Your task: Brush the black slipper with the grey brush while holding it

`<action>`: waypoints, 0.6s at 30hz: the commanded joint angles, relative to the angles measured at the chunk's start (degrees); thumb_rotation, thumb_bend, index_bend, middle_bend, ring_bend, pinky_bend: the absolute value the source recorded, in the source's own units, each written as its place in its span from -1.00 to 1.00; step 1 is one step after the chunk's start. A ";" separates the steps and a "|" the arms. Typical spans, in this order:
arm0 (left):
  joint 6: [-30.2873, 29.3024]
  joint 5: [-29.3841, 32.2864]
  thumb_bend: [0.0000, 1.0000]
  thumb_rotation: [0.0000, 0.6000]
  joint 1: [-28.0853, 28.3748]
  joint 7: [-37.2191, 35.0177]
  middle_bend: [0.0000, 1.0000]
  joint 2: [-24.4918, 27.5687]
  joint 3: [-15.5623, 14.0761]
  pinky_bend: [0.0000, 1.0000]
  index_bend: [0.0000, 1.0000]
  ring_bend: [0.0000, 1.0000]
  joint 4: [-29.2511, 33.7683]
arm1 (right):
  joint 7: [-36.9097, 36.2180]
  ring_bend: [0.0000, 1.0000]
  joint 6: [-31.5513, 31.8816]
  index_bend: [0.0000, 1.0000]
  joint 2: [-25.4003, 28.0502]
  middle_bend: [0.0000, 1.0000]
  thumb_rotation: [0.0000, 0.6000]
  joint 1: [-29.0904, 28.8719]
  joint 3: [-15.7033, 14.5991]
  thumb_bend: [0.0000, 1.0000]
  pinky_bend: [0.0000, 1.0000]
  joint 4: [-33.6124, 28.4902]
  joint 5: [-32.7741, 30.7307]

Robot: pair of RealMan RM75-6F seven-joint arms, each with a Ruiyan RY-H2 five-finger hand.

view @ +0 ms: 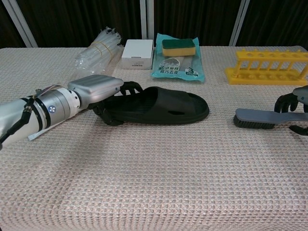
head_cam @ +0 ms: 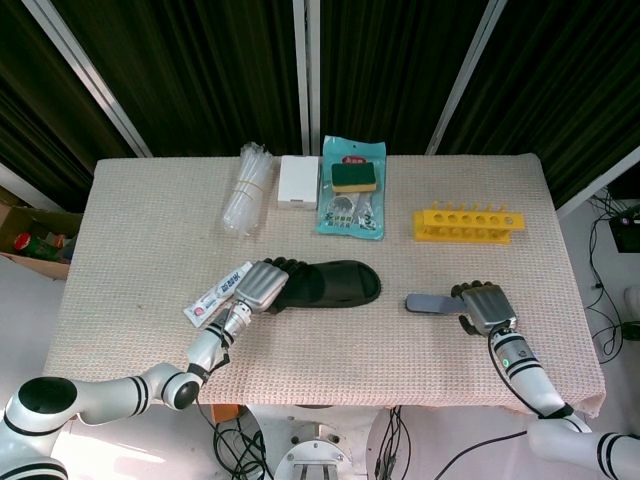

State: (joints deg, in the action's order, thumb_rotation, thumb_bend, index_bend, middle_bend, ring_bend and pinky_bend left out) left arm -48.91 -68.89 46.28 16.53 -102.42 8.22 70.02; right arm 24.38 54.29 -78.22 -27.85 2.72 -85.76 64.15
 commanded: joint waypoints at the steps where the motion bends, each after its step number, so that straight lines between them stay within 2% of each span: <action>1: 0.01 -0.06 -0.42 1.00 0.03 -0.03 -0.46 -0.04 -0.05 -0.28 -0.53 -0.57 -0.10 | 1.04 -0.34 0.68 -0.20 -0.13 -0.16 1.00 0.15 0.05 -0.25 -0.11 -1.00 -1.00; 18: 0.03 -0.24 -0.42 1.00 0.15 -0.14 -0.46 -0.41 -0.30 -0.28 -0.53 -0.57 -0.74 | 5.27 -0.22 -1.05 -0.08 -1.31 0.01 1.00 -1.83 0.12 -0.27 -0.04 -1.50 -8.19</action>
State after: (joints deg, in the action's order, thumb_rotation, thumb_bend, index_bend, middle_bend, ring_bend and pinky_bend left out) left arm -48.88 -69.13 46.42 16.38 -102.84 7.92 69.28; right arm 29.73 53.32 -79.47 -29.59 2.80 -87.26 56.05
